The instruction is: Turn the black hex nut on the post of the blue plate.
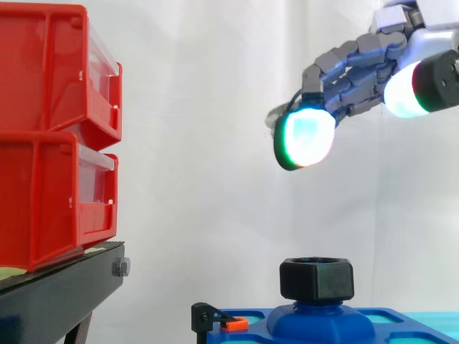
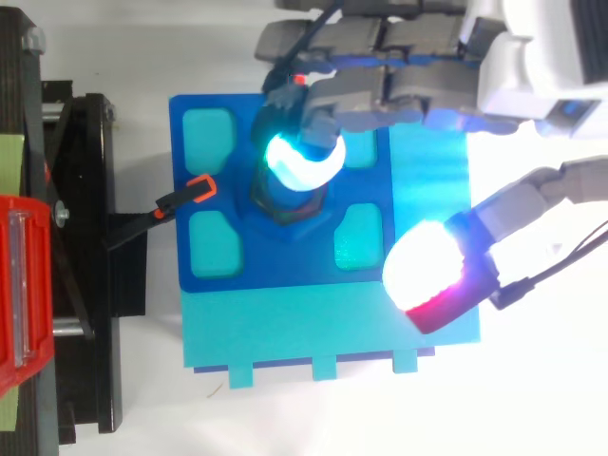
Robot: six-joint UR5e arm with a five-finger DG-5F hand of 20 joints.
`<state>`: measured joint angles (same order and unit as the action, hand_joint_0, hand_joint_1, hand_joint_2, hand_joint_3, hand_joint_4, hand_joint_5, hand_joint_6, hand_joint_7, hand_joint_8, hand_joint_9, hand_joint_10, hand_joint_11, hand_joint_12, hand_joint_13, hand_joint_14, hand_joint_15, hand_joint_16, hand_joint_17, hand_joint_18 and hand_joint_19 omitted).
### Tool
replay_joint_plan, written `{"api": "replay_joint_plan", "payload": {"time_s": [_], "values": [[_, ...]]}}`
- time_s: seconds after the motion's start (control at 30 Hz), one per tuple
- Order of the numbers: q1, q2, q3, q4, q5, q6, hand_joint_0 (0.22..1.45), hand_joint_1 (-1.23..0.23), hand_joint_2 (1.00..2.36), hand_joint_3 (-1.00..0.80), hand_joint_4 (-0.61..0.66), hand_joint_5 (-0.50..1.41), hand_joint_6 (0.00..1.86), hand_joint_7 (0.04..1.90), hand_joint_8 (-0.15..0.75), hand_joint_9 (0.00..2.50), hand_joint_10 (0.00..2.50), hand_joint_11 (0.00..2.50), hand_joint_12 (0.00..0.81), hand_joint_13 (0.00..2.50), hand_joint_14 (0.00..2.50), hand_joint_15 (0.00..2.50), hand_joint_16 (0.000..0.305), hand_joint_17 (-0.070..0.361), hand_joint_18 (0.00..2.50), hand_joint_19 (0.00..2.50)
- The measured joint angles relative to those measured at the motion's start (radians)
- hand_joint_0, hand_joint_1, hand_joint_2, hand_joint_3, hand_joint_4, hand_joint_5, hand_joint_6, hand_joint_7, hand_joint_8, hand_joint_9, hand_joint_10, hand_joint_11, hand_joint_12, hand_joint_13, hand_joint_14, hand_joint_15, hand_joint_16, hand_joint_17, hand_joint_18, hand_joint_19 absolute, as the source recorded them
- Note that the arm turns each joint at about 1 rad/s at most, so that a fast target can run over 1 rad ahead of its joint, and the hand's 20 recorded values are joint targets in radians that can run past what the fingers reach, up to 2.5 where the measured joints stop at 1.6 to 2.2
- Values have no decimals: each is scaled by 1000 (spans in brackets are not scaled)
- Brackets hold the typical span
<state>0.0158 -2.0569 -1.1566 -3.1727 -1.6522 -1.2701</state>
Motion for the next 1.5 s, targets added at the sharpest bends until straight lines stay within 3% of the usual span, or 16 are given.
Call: {"api": "replay_joint_plan", "payload": {"time_s": [0.17,0.43,0.7,0.97,1.27,1.5], "values": [[16,-23,1,48,7,18,455,-694,1000,-500,159,-258,504,860,216,0,0,29,367,0,0,0,55,124,0,367],[41,-66,5,113,9,22,438,-607,1000,-500,172,-255,504,856,233,8,0,32,379,0,0,0,58,130,0,363],[59,-115,11,178,-1,21,437,-632,1000,-500,181,-247,503,859,233,34,0,29,378,0,0,0,57,129,0,359],[57,-168,34,249,-34,22,437,-601,1000,-500,193,-242,504,861,237,57,0,29,380,0,0,0,57,128,0,359],[43,-173,27,225,-47,12,439,-541,1000,-500,271,-203,505,978,253,132,0,13,382,0,0,0,57,129,0,340],[29,-173,-11,215,-58,7,440,-519,1000,-500,280,-198,504,986,257,152,0,13,381,0,0,0,57,128,0,336]]}}
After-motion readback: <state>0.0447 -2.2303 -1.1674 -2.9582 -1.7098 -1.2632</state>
